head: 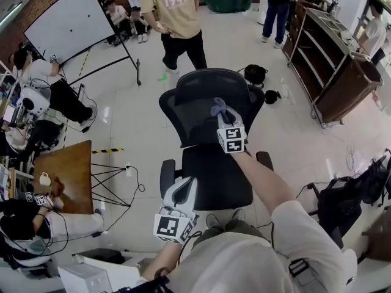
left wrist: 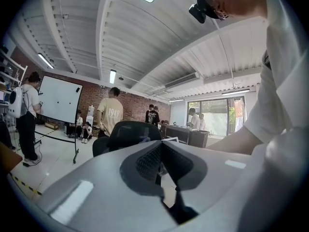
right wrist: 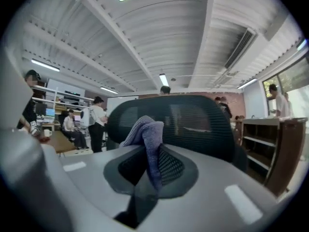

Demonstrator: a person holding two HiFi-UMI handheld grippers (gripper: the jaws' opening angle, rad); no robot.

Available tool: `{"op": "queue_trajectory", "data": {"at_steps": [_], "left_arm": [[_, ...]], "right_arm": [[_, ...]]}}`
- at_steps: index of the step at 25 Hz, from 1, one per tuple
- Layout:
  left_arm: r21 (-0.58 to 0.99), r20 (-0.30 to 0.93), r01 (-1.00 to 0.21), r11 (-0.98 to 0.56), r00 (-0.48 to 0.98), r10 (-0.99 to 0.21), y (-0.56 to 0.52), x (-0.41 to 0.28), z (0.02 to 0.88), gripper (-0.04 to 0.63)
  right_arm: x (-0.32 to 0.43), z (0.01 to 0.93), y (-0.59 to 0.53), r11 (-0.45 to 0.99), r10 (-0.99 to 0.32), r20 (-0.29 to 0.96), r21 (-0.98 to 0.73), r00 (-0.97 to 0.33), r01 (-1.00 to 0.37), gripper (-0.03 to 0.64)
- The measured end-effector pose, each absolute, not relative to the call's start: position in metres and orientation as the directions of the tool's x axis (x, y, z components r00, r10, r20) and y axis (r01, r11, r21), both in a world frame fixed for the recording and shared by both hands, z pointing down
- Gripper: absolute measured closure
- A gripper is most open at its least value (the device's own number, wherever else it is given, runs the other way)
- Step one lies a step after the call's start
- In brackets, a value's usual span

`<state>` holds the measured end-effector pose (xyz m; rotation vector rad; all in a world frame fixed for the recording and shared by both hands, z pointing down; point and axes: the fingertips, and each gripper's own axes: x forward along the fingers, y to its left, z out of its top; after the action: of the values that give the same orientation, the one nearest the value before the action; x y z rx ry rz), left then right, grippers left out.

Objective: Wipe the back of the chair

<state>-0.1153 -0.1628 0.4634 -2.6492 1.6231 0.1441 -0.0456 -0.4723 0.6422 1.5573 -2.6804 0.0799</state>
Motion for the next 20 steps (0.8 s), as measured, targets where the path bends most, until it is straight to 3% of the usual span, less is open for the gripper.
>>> {"op": "queue_trajectory", "data": {"at_steps": [5, 10, 15, 20], "left_arm": [[0.040, -0.107, -0.925, -0.378, 0.372, -0.922, -0.181, -0.126, 0.445, 0.528], [0.044, -0.060, -0.962, -0.270, 0.267, -0.962, -0.205, -0.148, 0.456, 0.528], [0.078, -0.027, -0.971, -0.228, 0.227, -0.974, -0.210, -0.188, 0.467, 0.528], [0.090, -0.046, -0.940, -0.328, 0.325, -0.944, -0.210, -0.184, 0.462, 0.528]], "right_arm": [[-0.205, 0.685, -0.498, 0.634, -0.744, 0.186, -0.107, -0.641, -0.766, 0.569], [-0.261, 0.714, -0.569, 0.650, -0.714, 0.298, -0.056, -0.634, -0.758, 0.571], [-0.232, 0.723, -0.598, 0.590, -0.755, 0.316, -0.054, -0.574, -0.806, 0.571], [-0.086, 0.749, -0.591, 0.410, -0.859, 0.332, -0.008, -0.389, -0.912, 0.571]]}}
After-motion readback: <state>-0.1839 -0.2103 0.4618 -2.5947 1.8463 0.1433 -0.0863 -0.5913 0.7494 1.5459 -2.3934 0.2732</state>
